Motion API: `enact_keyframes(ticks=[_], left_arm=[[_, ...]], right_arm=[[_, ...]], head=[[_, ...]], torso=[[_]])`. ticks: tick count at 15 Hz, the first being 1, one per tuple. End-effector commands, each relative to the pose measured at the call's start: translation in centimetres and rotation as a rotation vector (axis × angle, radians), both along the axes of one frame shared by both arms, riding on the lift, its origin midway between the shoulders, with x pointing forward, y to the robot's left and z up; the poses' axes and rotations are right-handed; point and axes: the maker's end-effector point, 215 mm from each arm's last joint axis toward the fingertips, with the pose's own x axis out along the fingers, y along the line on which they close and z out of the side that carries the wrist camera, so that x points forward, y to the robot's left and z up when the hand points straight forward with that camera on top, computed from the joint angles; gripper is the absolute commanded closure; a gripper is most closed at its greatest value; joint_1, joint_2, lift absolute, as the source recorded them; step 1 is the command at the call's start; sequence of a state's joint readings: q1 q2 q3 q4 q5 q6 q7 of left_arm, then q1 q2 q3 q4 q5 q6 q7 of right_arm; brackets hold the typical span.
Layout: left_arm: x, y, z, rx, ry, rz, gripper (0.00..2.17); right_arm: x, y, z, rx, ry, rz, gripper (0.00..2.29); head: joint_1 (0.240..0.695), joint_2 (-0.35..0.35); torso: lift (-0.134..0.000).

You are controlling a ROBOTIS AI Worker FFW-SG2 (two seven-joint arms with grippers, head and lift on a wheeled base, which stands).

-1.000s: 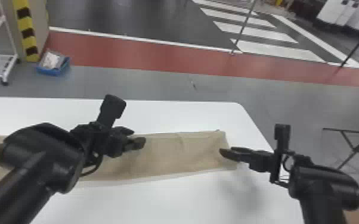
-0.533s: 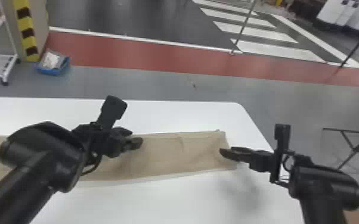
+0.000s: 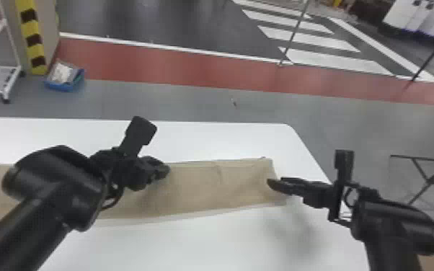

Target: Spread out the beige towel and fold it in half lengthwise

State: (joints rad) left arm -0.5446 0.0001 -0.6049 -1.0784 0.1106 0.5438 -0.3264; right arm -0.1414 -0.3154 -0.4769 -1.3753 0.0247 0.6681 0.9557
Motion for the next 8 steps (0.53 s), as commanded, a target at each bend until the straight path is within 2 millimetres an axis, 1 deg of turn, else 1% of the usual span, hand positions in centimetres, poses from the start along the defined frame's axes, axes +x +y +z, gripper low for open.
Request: enact_keyframes(ticks=[1, 3, 4, 5, 8], left_arm=[[-0.09, 0.18, -0.27, 0.008, 0.008, 0.002, 0.98], [-0.12, 0.48, -0.52, 0.014, 0.01, 0.006, 0.97], [0.03, 0.5, -0.31, 0.007, 0.006, 0.009, 0.68], [-0.01, 0.56, -0.33, 0.005, 0.008, 0.006, 0.49], [0.0, 0.57, -0.4, 0.03, 0.0, -0.006, 0.45]], right_arm=[[0.01, 0.02, 0.06, 0.004, -0.002, -0.001, 0.34], [0.03, 0.05, 0.08, 0.005, -0.003, -0.001, 0.34], [0.04, 0.07, 0.1, 0.006, -0.004, -0.001, 0.34], [0.04, 0.02, 0.16, 0.006, -0.005, -0.001, 0.34], [0.01, 0.02, 0.25, 0.012, -0.01, -0.001, 0.34]], head=[[0.695, -0.35], [0.695, -0.35], [0.695, -0.35], [0.695, -0.35], [0.695, -0.35]], torso=[[-0.124], [-0.124], [-0.124], [-0.124], [-0.124]])
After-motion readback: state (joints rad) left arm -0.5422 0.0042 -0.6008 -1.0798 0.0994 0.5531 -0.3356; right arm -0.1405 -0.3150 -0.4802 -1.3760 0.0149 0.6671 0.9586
